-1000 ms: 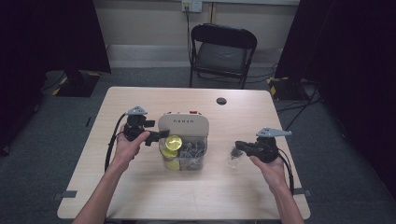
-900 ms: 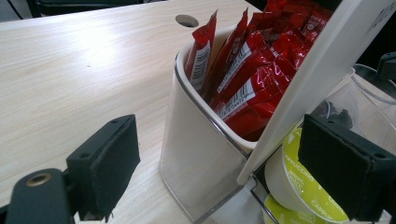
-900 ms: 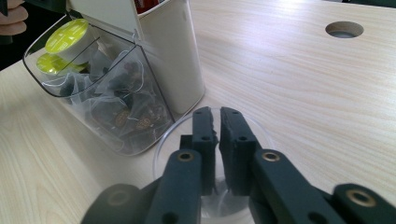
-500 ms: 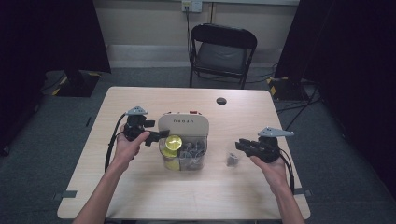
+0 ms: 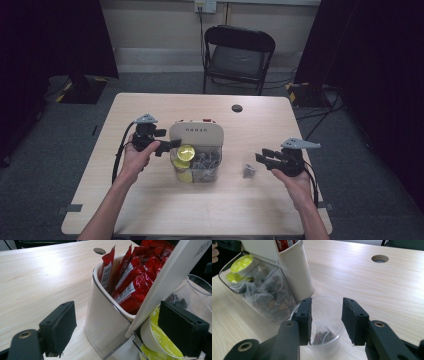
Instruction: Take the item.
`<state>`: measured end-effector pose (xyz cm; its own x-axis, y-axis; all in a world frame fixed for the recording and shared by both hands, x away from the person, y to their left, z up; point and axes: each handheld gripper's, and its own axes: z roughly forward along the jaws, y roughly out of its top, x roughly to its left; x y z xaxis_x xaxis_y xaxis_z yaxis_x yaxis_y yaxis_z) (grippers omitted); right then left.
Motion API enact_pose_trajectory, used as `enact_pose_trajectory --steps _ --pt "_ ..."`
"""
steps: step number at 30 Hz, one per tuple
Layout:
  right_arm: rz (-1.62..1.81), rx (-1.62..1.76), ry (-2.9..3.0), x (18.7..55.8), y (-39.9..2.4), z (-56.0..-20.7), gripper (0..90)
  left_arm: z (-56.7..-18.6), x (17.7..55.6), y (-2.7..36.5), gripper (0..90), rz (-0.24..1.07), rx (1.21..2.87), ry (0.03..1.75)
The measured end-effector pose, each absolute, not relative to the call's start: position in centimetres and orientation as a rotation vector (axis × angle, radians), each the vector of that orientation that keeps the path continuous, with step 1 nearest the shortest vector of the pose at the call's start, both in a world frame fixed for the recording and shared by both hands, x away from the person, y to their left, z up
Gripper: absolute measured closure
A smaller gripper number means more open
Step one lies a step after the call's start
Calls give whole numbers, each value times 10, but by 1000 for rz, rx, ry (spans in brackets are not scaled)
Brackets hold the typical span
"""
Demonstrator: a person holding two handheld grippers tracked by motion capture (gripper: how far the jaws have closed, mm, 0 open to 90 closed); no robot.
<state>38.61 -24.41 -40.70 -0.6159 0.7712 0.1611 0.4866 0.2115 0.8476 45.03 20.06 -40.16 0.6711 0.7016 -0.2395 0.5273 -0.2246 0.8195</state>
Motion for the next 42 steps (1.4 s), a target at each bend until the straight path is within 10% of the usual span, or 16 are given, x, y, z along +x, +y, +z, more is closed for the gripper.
enact_pose_trajectory --steps 42 --pt "871 1390 2164 380 -271 -495 151 -381 445 230 171 277 1818 980"
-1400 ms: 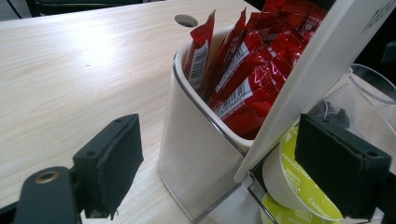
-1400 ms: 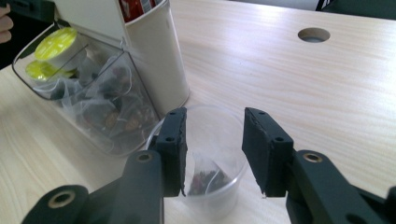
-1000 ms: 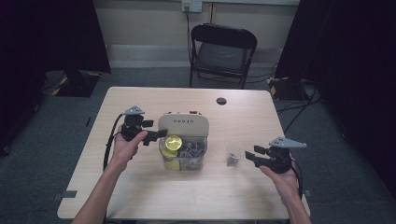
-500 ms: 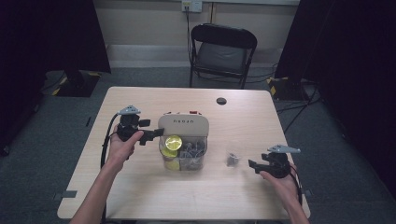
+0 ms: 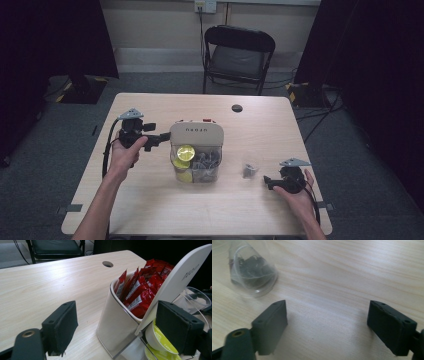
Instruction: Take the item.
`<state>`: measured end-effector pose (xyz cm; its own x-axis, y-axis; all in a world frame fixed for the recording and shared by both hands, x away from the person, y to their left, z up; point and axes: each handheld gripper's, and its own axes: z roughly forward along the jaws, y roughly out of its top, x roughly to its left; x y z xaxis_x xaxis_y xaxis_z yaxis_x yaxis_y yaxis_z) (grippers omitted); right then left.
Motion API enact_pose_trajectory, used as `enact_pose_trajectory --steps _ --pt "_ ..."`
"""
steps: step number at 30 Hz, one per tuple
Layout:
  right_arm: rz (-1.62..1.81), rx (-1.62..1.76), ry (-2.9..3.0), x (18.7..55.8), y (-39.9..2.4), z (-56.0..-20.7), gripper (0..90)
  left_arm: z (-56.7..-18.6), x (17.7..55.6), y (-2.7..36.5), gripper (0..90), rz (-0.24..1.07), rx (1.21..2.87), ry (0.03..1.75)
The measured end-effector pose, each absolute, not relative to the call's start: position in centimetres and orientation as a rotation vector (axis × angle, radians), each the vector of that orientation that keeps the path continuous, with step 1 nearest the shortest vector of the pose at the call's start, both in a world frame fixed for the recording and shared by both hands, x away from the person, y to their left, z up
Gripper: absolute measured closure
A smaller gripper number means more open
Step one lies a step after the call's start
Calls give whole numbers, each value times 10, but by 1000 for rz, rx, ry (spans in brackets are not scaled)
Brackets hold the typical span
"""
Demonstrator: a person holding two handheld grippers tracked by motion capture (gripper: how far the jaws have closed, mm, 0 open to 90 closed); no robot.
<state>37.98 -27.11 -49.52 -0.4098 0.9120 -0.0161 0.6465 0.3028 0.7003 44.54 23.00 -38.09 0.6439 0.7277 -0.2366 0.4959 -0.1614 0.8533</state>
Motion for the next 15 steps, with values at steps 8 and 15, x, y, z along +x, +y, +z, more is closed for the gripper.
enact_pose_trajectory --steps 8,15 --pt "914 1384 2113 376 -273 -500 133 -380 447 238 185 290 1791 1008" --pt "915 1384 2114 376 -273 -500 134 -385 452 231 194 300 1764 1042"
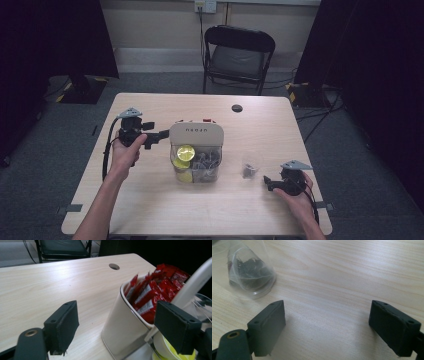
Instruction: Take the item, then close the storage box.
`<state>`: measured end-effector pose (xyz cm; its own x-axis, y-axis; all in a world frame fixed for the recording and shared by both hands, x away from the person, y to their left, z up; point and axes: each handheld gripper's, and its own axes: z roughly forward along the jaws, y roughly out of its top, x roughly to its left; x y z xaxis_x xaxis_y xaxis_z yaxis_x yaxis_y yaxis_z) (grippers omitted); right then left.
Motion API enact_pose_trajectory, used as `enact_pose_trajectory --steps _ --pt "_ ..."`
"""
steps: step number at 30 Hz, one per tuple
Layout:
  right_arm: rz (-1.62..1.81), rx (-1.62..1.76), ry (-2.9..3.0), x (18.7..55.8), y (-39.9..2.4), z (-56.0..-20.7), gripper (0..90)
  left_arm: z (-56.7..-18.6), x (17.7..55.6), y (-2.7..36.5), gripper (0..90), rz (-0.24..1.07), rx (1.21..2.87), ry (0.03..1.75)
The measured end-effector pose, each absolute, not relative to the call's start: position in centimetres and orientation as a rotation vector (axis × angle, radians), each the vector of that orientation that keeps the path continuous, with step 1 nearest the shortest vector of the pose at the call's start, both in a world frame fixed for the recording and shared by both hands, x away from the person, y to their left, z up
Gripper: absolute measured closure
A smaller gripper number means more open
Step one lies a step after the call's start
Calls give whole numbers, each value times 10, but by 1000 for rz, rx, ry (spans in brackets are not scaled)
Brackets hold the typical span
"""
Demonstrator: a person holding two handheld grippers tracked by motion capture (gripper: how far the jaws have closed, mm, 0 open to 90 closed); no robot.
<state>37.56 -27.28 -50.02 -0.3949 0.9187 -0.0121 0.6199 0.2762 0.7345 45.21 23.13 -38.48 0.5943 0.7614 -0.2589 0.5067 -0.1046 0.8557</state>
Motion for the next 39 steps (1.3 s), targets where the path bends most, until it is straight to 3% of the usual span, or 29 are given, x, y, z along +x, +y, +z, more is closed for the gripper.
enact_pose_trajectory --steps 10,39 --pt "915 1385 2112 376 -273 -500 133 -386 464 229 182 261 1718 1061" --pt "916 1381 2114 376 -273 -500 133 -373 455 227 215 276 1750 1011"
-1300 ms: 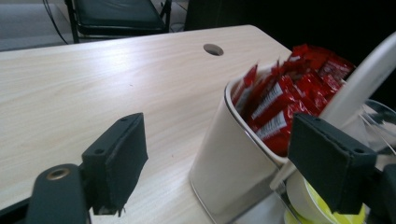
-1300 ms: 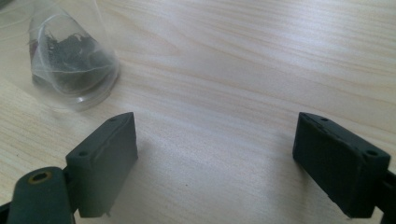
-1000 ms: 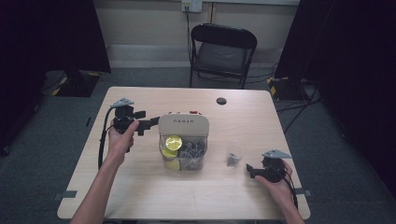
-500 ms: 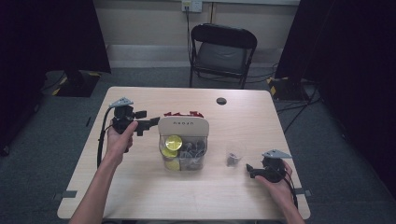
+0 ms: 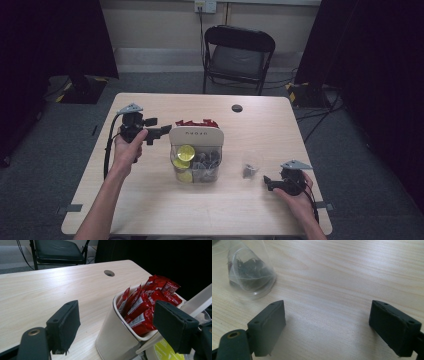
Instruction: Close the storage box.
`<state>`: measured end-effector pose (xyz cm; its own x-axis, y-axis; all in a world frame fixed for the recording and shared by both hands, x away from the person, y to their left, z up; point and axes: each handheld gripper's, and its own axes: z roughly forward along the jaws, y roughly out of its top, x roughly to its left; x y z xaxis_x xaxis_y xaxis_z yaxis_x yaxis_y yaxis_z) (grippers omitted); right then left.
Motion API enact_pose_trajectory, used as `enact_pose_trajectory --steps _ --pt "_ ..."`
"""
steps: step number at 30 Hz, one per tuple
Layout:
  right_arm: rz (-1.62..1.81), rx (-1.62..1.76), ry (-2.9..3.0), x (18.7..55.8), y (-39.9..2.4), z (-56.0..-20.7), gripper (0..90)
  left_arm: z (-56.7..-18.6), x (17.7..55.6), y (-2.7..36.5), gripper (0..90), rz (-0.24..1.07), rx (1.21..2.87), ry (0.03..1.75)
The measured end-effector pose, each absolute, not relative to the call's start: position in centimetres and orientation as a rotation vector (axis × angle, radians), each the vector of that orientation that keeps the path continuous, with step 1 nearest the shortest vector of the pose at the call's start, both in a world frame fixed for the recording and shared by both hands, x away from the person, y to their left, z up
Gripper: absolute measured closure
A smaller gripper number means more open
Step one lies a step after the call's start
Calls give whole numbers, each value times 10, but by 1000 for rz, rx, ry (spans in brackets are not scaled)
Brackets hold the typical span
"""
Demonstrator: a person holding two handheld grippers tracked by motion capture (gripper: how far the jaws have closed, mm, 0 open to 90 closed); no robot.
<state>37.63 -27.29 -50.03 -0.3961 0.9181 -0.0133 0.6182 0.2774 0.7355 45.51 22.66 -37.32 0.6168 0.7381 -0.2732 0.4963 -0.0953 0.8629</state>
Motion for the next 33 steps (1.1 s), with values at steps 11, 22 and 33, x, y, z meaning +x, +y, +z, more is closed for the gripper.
enact_pose_trajectory --steps 11,22,33 --pt "916 1382 2114 376 -273 -500 133 -370 445 224 209 256 1766 976" --pt "916 1382 2115 376 -273 -500 132 -371 441 222 203 247 1787 973" --pt "917 1381 2116 376 -273 -500 132 -373 437 220 196 246 1796 972"
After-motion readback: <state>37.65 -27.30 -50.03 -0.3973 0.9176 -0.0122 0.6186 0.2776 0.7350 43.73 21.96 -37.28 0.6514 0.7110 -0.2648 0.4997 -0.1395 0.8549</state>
